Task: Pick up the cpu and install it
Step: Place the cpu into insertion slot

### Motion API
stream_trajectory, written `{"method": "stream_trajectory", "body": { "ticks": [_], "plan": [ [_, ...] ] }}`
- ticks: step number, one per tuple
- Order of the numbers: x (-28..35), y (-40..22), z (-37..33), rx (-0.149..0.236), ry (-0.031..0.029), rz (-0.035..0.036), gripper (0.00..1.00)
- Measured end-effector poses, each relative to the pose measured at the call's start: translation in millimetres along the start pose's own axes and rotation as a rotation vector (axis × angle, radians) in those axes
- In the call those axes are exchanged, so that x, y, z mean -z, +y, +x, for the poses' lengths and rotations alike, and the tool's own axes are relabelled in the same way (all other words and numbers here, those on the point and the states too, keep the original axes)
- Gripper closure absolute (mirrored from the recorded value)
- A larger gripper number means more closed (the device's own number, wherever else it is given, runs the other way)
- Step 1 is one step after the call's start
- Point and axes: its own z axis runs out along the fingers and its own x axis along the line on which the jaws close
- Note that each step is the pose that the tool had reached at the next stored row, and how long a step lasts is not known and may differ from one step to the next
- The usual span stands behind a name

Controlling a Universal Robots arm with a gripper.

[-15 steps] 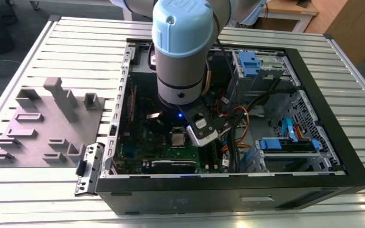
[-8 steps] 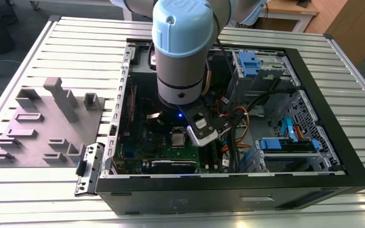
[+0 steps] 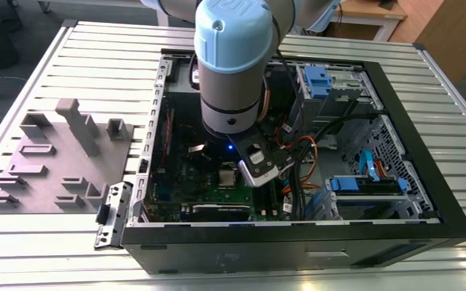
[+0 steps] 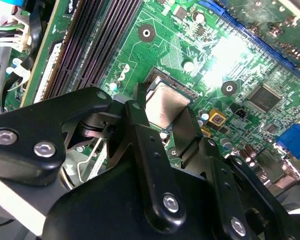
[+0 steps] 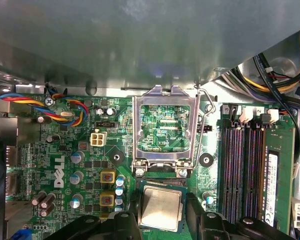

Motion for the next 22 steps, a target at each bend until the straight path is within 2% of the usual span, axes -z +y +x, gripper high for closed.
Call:
{"method": "stream_trajectory", "body": {
  "ticks": [6, 15, 17, 20, 22],
  "plan": [
    [3.3, -0.2, -4.6, 0.000, 0.0046, -0.0002, 0.53],
    [3.2, -0.4, -6.2, -0.001, 0.0049, 0.0018, 0.53],
    [3.3, -0.3, -4.8, -0.001, 0.0048, 0.0018, 0.53],
    [3.1, 0.2, 2.6, -0.001, 0.0039, 0.0015, 0.53],
    [2.0, 0.2, 3.0, -0.006, 0.0036, 0.0017, 0.53]
  ]
}}
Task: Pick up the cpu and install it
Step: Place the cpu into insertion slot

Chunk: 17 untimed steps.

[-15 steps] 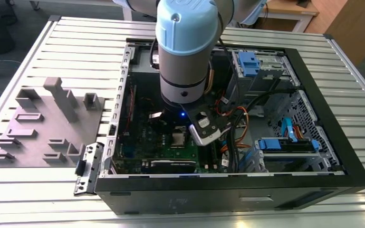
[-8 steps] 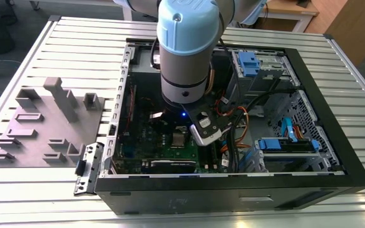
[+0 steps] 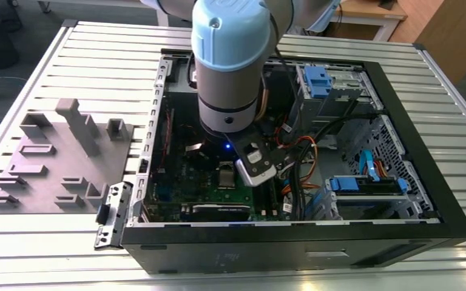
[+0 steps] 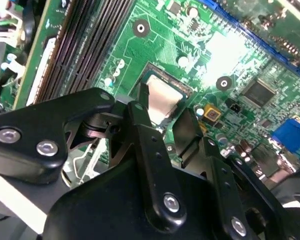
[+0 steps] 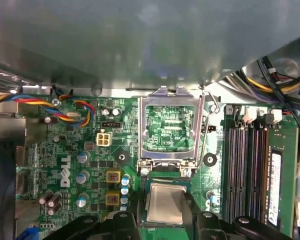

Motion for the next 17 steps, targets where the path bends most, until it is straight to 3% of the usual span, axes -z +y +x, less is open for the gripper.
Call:
{"method": "stream_trajectory", "body": {
  "ticks": [5, 10, 14, 17],
  "plan": [
    [-1.0, 0.0, -1.1, -0.042, -0.0001, 0.0020, 0.53],
    [-1.5, -0.2, -8.6, -0.056, -0.0002, 0.0028, 0.53],
    [-2.1, -0.2, -8.2, -0.070, -0.0001, 0.0037, 0.53],
    [-2.2, -0.1, -7.7, -0.108, -0.0003, 0.0053, 0.53]
  ]
}}
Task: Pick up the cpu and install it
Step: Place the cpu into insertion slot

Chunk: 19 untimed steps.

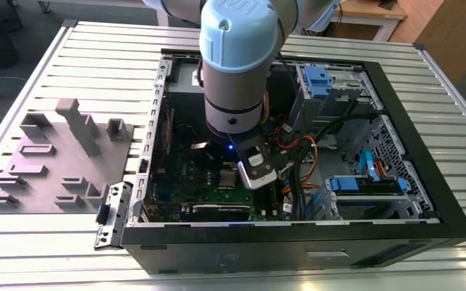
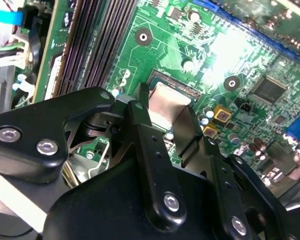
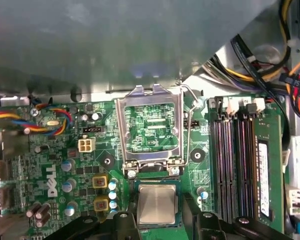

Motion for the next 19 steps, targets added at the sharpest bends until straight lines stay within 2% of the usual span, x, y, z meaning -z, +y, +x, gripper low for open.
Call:
{"method": "stream_trajectory", "body": {
  "ticks": [5, 10, 19],
  "plan": [
    [-0.1, 0.5, 3.0, -0.013, -0.0002, 0.0006, 0.53],
    [-2.3, 0.5, 3.1, -0.013, -0.0001, 0.0008, 0.53],
    [-2.6, 0.4, 3.2, -0.013, 0.0000, 0.0010, 0.55]
  ]
}}
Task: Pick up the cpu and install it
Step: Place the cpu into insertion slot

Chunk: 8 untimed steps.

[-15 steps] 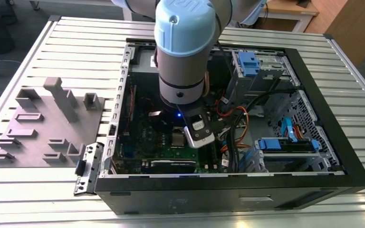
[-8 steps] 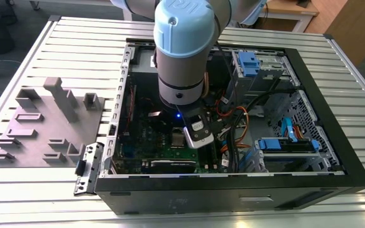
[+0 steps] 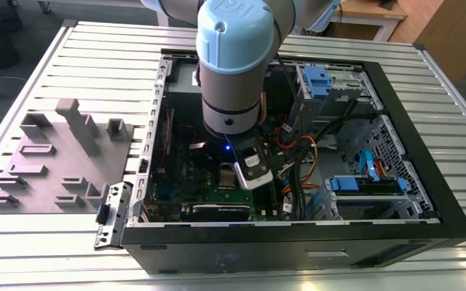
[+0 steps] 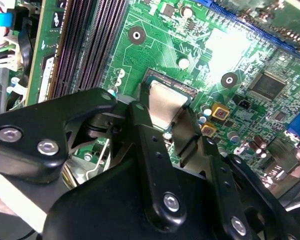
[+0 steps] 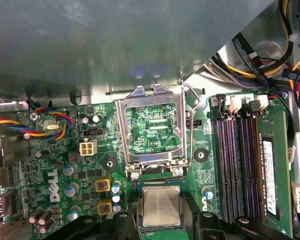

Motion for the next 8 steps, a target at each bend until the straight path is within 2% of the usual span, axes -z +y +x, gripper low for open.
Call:
{"method": "stream_trajectory", "body": {
  "ticks": [1, 8],
  "plan": [
    [0.0, 0.0, 0.0, 0.000, 0.0000, 0.0000, 0.58],
    [-0.3, 0.1, 0.0, 0.000, -0.0003, -0.0002, 0.58]
  ]
}}
